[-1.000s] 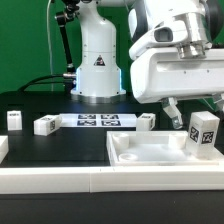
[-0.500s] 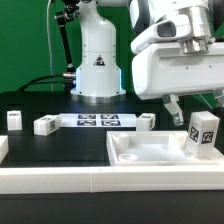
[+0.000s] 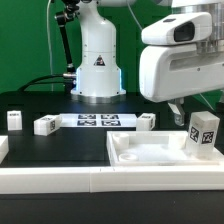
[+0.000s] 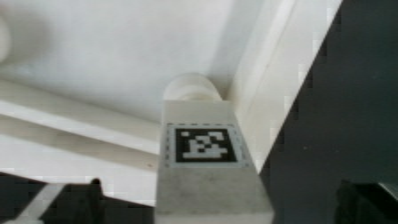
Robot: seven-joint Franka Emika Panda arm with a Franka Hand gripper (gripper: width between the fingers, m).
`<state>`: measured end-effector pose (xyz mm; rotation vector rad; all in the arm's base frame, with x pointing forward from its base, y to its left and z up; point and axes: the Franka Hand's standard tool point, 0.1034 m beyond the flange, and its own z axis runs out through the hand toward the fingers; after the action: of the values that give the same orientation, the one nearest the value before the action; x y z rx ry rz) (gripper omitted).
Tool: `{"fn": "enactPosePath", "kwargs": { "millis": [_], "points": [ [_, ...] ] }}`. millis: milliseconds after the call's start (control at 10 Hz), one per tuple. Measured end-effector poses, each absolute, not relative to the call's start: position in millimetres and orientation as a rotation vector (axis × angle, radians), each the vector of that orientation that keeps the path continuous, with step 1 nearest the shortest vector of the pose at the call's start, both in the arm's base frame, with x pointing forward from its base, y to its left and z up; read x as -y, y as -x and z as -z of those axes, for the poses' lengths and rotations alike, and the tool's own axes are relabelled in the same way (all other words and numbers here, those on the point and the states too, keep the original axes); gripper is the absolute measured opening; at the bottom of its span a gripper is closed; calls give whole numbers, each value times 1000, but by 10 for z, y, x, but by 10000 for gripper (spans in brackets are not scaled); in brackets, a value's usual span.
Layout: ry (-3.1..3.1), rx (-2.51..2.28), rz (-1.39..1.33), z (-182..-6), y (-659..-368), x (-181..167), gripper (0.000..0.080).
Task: Assemble square table
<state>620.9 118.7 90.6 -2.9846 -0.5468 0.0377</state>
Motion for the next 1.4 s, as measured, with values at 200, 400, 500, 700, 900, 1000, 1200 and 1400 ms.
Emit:
{"fn": "enactPosePath", "kwargs": {
  "millis": [200,400,500,700,900,1000,1200,1400],
  "points": [
    [2954,546,-287,-912,-6127,-1224,649],
    [2955,544,-264,-898,-6175,-1222,649],
    [2958,538,-269,-870,-6180,-1182,649],
    [2963,525,-267,-843,-6219,-1129,649],
    [2961,531,-265,-846,-6222,-1159,649],
    [2961,530,-267,-837,-6217,-1164,649],
    [2959,535,-269,-833,-6210,-1189,369],
    [2965,530,-271,-825,-6214,-1141,295]
  ]
}}
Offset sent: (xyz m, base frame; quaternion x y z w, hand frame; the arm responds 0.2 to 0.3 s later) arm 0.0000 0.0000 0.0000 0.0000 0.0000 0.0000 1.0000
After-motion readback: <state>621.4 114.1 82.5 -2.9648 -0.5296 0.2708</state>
